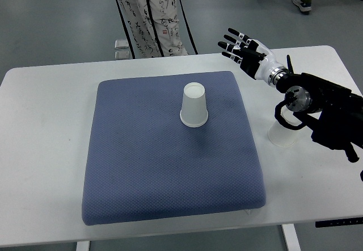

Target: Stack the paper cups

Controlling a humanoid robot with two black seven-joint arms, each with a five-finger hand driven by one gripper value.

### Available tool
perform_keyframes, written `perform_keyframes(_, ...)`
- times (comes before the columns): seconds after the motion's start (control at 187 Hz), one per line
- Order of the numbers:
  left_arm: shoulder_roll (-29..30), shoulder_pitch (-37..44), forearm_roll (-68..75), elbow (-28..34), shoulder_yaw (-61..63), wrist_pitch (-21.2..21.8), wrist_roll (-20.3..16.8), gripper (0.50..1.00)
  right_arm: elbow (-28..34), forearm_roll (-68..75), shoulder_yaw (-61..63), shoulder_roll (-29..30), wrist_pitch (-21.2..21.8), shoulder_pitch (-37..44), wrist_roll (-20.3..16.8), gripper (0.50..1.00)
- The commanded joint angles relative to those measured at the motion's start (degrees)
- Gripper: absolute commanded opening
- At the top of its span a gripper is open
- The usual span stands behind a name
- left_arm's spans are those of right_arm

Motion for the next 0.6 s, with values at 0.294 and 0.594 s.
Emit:
perform_keyframes(0.294,0.0,-0.08,0.0,-0.22,0.0,0.01,-0.25,1.0,-0.01,0.17,0.07,-0.16,-0.37,0.25,0.0,0.915)
perform_keyframes(0.594,0.0,-0.44,0.0,0.13,0.18,0.01,-0.25,1.0,0.07,-1.5,-0.81,-3.32,1.22,0.25,0.26,0.915)
